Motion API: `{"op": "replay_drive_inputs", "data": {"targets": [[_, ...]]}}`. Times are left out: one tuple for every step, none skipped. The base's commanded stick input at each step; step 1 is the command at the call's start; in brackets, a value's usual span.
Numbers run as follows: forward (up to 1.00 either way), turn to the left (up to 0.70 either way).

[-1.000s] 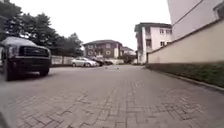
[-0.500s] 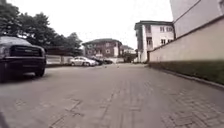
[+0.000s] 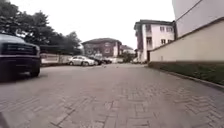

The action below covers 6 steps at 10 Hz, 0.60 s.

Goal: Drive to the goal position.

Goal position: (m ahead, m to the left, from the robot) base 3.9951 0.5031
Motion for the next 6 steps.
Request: {"op": "replay_drive_inputs", "data": {"targets": [[0.7, 0.0], [0.7, 0.0], [0.7, 0.0], [0.7, 0.0], [0.7, 0.0], [0.7, 0.0]]}}
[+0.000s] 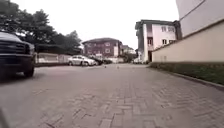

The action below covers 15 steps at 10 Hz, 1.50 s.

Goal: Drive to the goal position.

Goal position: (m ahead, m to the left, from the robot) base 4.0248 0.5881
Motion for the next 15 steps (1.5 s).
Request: {"op": "replay_drive_inputs", "data": {"targets": [[0.7, 0.0], [0.7, 0.0], [0.7, 0.0], [0.7, 0.0], [0.7, 0.0], [0.7, 0.0], [0.7, 0.0], [0.7, 0.0], [0.7, 0.0], [0.7, 0.2], [0.7, 0.34], [0.7, 0.3], [0.7, 0.26], [0.7, 0.23], [0.7, 0.19]]}}
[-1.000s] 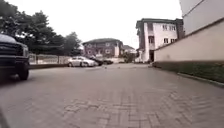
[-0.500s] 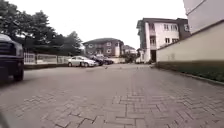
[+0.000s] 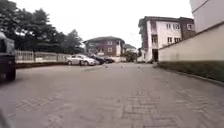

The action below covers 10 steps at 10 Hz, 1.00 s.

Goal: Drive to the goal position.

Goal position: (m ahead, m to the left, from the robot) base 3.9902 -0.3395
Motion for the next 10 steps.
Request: {"op": "replay_drive_inputs", "data": {"targets": [[0.7, 0.16], [0.7, 0.12], [0.7, 0.08], [0.7, 0.05], [0.7, 0.01], [0.7, 0.0], [0.7, 0.0], [0.7, 0.0], [0.7, 0.0], [0.7, 0.0]]}}
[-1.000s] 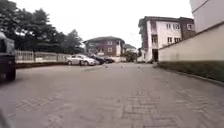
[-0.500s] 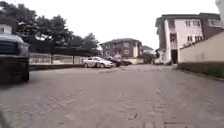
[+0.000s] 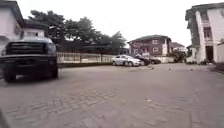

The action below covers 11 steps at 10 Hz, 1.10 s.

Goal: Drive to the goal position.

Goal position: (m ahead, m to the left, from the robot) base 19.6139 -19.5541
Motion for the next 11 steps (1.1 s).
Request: {"op": "replay_drive_inputs", "data": {"targets": [[0.7, 0.0], [0.7, 0.0], [0.7, 0.0], [0.7, 0.0], [0.7, 0.0], [0.7, 0.0], [0.7, 0.0], [0.7, 0.0], [0.7, 0.0], [0.7, 0.0], [0.7, 0.0]]}}
